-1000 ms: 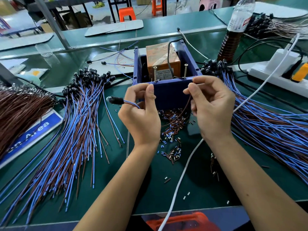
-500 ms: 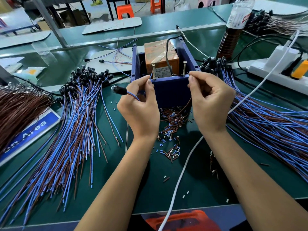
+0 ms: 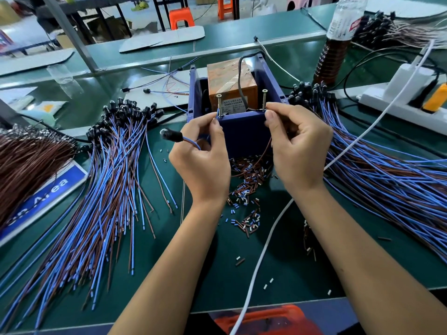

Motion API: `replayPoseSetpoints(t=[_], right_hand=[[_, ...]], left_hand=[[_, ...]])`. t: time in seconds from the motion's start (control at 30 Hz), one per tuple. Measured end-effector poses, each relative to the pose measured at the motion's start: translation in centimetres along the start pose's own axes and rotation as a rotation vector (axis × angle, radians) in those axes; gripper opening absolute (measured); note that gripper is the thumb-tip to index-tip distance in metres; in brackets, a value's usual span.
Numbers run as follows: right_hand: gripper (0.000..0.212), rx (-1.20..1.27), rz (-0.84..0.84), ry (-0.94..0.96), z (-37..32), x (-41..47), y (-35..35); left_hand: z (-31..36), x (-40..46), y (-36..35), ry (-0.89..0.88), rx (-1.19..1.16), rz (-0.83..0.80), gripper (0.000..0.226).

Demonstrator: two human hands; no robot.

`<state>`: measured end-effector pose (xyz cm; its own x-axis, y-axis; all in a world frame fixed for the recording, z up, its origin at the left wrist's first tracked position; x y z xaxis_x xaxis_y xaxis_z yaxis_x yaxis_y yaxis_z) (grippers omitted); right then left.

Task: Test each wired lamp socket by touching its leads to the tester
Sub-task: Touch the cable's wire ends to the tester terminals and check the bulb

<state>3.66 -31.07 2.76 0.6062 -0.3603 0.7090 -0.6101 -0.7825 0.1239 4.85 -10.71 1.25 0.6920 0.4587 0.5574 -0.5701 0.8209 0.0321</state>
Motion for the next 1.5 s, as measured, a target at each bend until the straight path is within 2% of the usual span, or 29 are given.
replayPoseSetpoints(t=[0.6, 0.73, 0.8, 0.93, 1.07, 1.13, 1.2, 1.27, 1.33, 1.4, 1.5], right_hand=[[0.019, 0.083, 0.006, -0.107, 1.0, -0.7, 0.3], [0.018, 0.142, 0.063, -0.157, 1.2, -1.3, 2.3], [0.017, 0.145, 0.109, -0.199, 1.6, -1.4, 4.2], [0.015, 0.092, 0.217, -0.220, 1.9, -1.2, 9.5], [0.019, 0.019, 0.371, -0.230, 2.6, -1.0, 17.2], [0.017, -0.023, 0.458, -0.280, 3.4, -1.0, 21.0], [0.013, -0.081, 0.521, -0.341, 4.3, -1.0, 24.1], [0.010, -0.142, 0.533, -0.401, 5.0, -0.9, 25.9], [0.012, -0.226, 0.500, -0.460, 5.9, -0.9, 27.0], [0.030, -0.378, 0.432, -0.493, 6.2, -1.0, 27.7], [0.049, -0.661, 0.226, -0.386, 5.0, -0.1, 26.2]], left_hand=[[0.3, -0.5, 0.7, -0.027, -0.005, 0.003, 0.014], [0.6, -1.0, 0.7, 0.043, -0.015, -0.006, 0.012], [1.4, -2.0, -1.4, 0.107, -0.008, -0.147, 0.010], [4.6, -5.9, -8.5, 0.200, 0.014, -0.586, 0.003], [7.2, -11.1, -16.4, 0.376, 0.011, -0.982, 0.022], [8.2, -14.6, -19.8, 0.532, -0.054, -1.170, 0.036], [8.9, -17.8, -22.3, 0.754, -0.134, -1.276, 0.026], [9.0, -19.7, -24.2, 0.945, -0.185, -1.264, 0.018], [8.9, -20.0, -25.6, 1.042, -0.208, -1.180, 0.010], [8.4, -19.3, -26.4, 1.066, -0.228, -1.097, 0.012], [7.7, -17.5, -27.1, 1.130, -0.348, -0.948, 0.031]])
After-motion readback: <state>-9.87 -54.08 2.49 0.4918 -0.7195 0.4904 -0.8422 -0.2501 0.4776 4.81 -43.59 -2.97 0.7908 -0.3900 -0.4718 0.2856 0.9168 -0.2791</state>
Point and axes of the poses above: each hand's wrist, its own x-axis towards the middle knuckle, its own y-axis out of the back of the hand, z = x × y, the point moved 8 cm from there along x, towards the middle knuckle, and after that the axes turned 2 degrees about x, right-handed, at the moved point
